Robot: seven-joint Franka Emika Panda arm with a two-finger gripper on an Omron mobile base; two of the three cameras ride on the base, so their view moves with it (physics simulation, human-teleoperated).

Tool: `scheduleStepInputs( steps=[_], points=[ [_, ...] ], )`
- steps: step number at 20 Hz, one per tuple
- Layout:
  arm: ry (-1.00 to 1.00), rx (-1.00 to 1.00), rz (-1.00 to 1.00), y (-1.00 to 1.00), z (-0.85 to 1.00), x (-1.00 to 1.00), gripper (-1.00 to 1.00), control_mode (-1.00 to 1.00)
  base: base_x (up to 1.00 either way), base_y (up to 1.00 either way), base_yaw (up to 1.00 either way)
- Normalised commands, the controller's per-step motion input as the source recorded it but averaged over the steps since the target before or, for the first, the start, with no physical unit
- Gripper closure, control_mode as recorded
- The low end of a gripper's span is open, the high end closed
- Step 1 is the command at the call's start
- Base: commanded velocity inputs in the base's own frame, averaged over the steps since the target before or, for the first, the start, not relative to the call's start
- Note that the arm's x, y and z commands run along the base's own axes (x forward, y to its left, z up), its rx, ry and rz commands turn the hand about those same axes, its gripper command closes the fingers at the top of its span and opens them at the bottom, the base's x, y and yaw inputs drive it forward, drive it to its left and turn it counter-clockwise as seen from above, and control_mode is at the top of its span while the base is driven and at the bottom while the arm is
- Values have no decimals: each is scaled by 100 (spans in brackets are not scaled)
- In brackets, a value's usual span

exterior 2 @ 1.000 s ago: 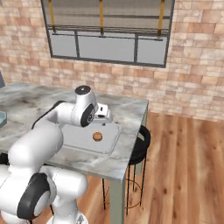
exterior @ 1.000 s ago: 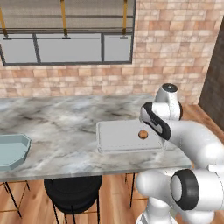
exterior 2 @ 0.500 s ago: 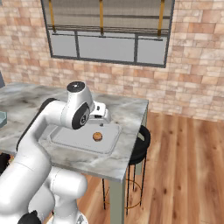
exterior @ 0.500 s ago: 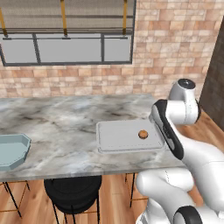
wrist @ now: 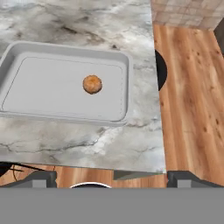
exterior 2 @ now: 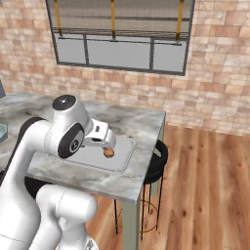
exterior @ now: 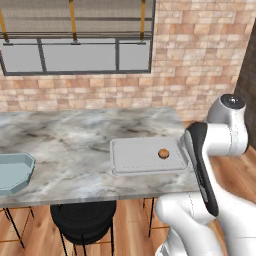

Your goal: Place the cold items (bell pepper and tangerine) from the fridge in one tupperware on the dining counter. Place the warm items (kebab skewer and hot dog) in the stove area in another tupperware.

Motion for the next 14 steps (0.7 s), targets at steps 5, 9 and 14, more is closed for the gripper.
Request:
scheduleStepInputs(
  steps=[5,9,14],
  points=[
    [0,0,-11,13,14,-68,-100,-100,0,0,0],
    [-14,0,-2,10,0,-65,-100,-100,0,0,0],
    [-28,0,0,12,0,-65,-100,-100,0,0,0]
  ],
)
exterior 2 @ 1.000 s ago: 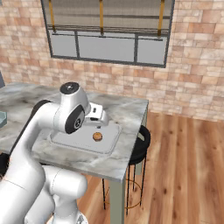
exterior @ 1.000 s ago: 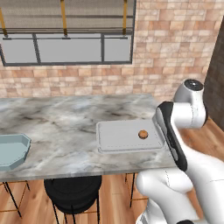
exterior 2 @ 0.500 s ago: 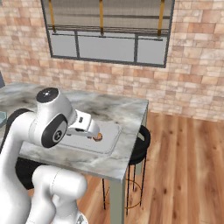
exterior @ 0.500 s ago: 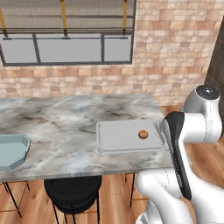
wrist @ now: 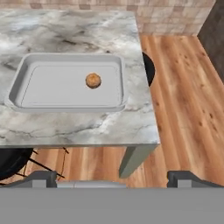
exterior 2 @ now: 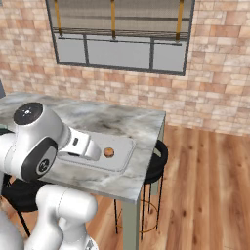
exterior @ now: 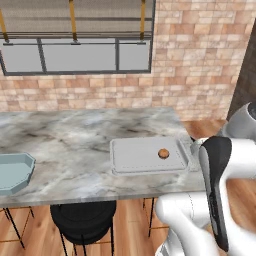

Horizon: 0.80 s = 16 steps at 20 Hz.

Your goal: Place the cold items (bell pepper and tangerine) from the fridge in one tupperware on the dining counter. Place the warm items (kebab skewer and hot dog) in the stove area in another tupperware.

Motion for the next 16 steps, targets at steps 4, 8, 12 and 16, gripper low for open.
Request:
scheduleStepInputs(
  steps=[4,8,12,16],
  points=[
    [-3,0,0,9,0,-16,-100,100,-45,45,0],
    [0,0,0,0,0,0,-100,100,-57,91,5],
    [0,0,0,0,0,0,-100,100,-58,100,20],
    [0,0,0,0,0,0,-100,100,-46,100,46]
  ],
)
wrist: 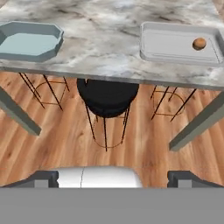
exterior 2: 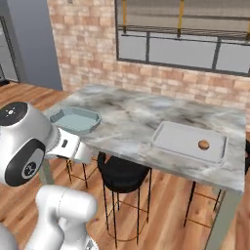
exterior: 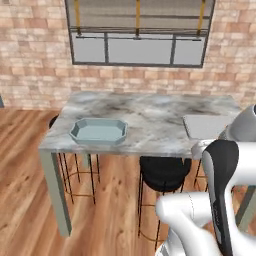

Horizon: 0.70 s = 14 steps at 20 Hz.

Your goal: Place the cold items (bell pepper and tangerine) from the fridge in one tupperware on the dining counter. Place the warm items (kebab skewer and hot dog) in the stove area in another tupperware.

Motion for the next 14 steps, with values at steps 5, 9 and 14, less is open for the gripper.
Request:
scheduleStepInputs(
  steps=[5,9,14],
  points=[
    [0,0,0,0,0,0,-100,100,-24,100,60],
    [0,0,0,0,0,0,-100,100,-7,100,59],
    [0,0,0,0,0,0,-100,100,34,99,45]
  ],
)
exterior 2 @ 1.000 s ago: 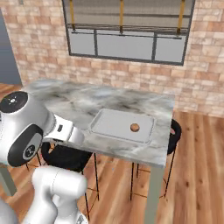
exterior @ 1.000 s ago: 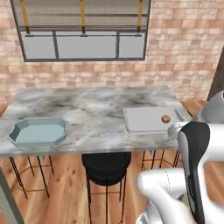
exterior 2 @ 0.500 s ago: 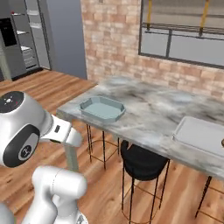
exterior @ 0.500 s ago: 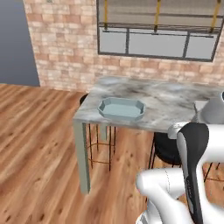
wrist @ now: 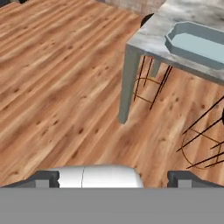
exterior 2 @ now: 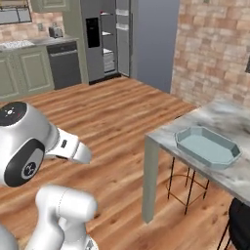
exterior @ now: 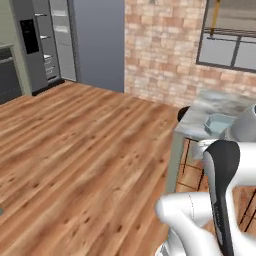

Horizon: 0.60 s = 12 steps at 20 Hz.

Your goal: Place the cold items (bell pepper and tangerine) from the fridge in one tupperware on the dining counter. Place the warm items (kebab skewer and hot dog) in the stove area in another tupperware.

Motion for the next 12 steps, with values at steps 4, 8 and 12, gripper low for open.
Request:
scheduleStepInputs(
  steps=[4,8,12],
  points=[
    [0,0,0,0,0,0,-100,100,73,82,27],
    [0,0,0,0,0,0,-100,100,95,69,14],
    [0,0,0,0,0,0,-100,100,100,47,3]
  ],
)
